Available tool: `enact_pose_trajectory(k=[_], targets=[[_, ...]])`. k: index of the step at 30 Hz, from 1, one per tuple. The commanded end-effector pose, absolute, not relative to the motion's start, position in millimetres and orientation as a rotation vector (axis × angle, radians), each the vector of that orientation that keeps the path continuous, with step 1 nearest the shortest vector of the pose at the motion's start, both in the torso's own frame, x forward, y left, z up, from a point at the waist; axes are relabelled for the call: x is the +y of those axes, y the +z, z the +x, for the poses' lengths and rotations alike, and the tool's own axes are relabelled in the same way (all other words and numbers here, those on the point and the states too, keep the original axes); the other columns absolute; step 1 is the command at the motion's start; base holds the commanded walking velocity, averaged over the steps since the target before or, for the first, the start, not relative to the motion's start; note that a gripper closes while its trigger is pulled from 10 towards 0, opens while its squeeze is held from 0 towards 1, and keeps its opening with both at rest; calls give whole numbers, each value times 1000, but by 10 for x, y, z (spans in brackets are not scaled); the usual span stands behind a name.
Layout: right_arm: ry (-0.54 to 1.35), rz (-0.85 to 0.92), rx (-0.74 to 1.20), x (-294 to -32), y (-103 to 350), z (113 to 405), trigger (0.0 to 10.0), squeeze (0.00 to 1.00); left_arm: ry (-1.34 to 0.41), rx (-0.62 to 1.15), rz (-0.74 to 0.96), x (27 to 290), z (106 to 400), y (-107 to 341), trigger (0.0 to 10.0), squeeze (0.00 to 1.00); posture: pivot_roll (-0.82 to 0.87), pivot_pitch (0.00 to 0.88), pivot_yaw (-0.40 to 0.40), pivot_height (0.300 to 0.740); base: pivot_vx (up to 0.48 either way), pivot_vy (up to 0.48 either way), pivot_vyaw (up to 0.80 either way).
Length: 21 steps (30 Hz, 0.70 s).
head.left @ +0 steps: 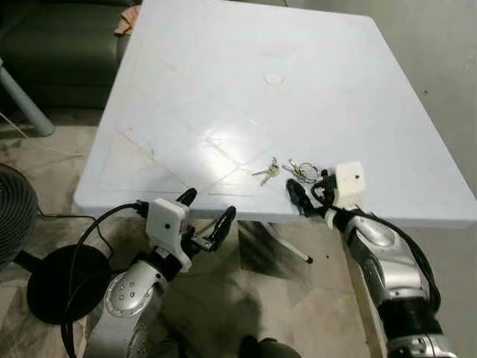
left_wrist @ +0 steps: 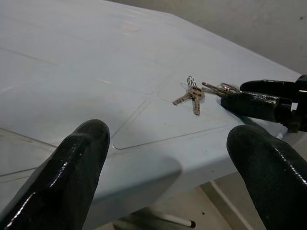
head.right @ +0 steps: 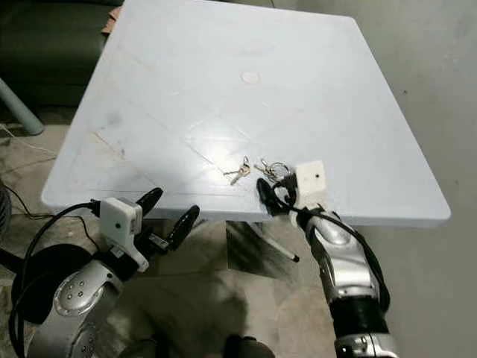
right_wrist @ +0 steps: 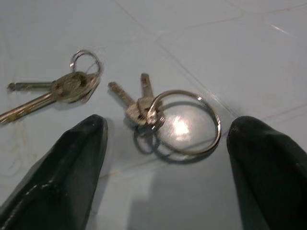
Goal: Hang keys on a hook
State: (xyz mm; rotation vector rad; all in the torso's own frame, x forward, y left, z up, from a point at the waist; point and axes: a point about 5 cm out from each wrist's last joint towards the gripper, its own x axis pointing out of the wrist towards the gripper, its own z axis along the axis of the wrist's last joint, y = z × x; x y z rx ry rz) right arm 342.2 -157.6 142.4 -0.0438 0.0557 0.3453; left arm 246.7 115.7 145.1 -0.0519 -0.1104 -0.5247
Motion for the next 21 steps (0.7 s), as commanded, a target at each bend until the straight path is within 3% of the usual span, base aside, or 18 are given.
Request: enact_pose_trajectory(k=[1, 2, 3, 5, 6, 7, 8, 9, 21], targets=[[333, -40, 59, -1616, 1384, 3426, 7451, 0, -528, -100, -55, 1145, 2415, 1450, 10000, 0, 75, 291, -109, 740, 0, 0, 0], [337, -40, 52, -1612, 1392, 3430, 7529, 0, -528, -99, -54, 1145, 2413, 1450, 10000, 0, 75, 291, -109, 740, 0, 0, 0], [338, -30, 32, -1609, 1413, 3434, 4863, 0, -528, -98, -53, 1146, 2409, 1450, 10000, 0, 79, 289, -109, 740, 0, 0, 0], [327, -34, 36, -1616, 1410, 3449, 7647, 0, -526, -96, -52, 1150, 2413, 1455, 10000, 0, 81, 288, -108, 740, 0, 0, 0], [327, -34, 39, -1616, 1407, 3451, 7647, 0, -525, -96, -52, 1151, 2414, 1456, 10000, 0, 81, 288, -108, 740, 0, 0, 0], [327, -35, 35, -1617, 1406, 3452, 4118, 0, -524, -95, -52, 1155, 2415, 1458, 10000, 0, 82, 286, -107, 740, 0, 0, 0], [327, -35, 35, -1617, 1406, 3452, 4118, 0, -524, -95, -52, 1155, 2415, 1458, 10000, 0, 82, 286, -107, 740, 0, 0, 0], [329, -41, 24, -1619, 1411, 3450, 10000, 0, -522, -94, -52, 1159, 2417, 1460, 10000, 0, 82, 286, -107, 740, 0, 0, 0], [435, -18, -139, -1623, 1537, 3368, 10000, 0, -517, -90, -56, 1161, 2436, 1466, 10000, 0, 79, 282, -104, 740, 0, 0, 0]])
